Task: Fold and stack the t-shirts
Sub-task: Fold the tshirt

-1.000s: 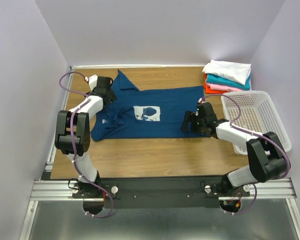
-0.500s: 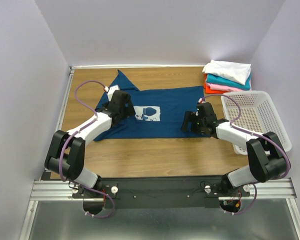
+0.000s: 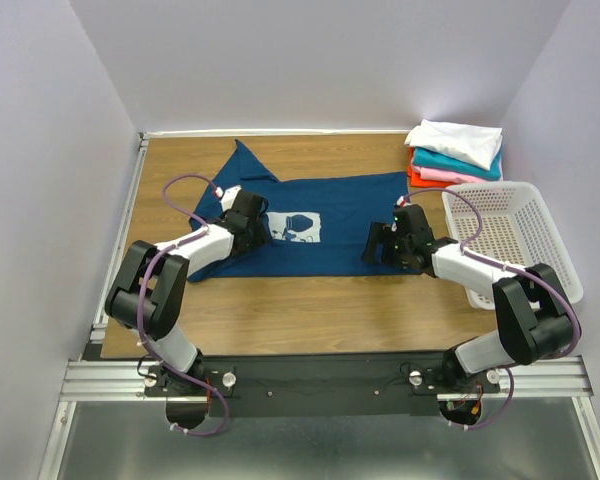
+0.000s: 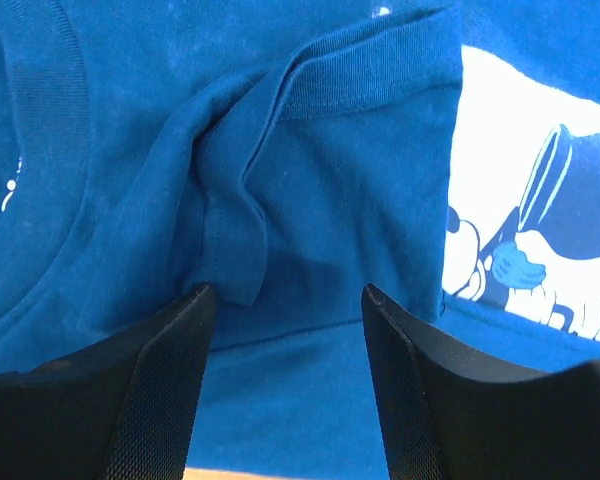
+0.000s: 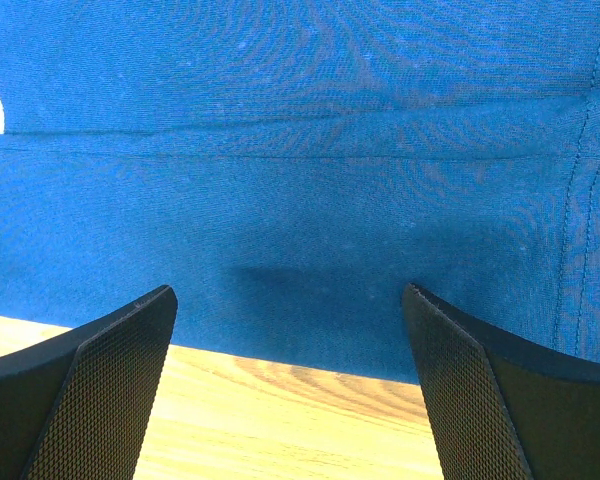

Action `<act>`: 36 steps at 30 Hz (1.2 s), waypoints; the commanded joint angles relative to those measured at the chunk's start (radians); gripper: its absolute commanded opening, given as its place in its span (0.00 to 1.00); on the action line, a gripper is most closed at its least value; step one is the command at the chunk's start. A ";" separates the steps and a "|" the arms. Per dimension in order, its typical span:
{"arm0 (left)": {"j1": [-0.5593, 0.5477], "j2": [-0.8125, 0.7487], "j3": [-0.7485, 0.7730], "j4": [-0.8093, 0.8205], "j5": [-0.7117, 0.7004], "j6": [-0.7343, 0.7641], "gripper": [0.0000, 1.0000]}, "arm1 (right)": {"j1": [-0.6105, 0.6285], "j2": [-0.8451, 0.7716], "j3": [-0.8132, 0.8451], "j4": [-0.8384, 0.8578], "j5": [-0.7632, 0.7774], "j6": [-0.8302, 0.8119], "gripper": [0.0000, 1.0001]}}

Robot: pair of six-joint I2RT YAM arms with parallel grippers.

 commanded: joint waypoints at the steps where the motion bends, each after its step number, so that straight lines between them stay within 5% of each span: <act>1: 0.003 0.022 0.036 -0.042 -0.050 -0.041 0.68 | -0.002 0.017 -0.021 -0.046 0.014 0.006 1.00; 11: 0.017 0.036 0.076 -0.168 -0.192 -0.085 0.50 | 0.000 0.032 -0.021 -0.046 0.024 0.006 1.00; 17: 0.031 0.086 0.084 -0.110 -0.139 -0.036 0.47 | 0.000 0.031 -0.022 -0.046 0.024 0.006 1.00; 30: 0.056 0.051 0.113 -0.144 -0.192 -0.029 0.10 | 0.000 0.026 -0.022 -0.049 0.028 0.006 1.00; 31: 0.066 0.048 0.120 -0.148 -0.197 -0.027 0.02 | 0.000 0.026 -0.022 -0.049 0.031 0.008 1.00; 36: 0.108 0.025 0.133 -0.141 -0.211 0.000 0.00 | 0.000 0.025 -0.022 -0.051 0.039 0.008 1.00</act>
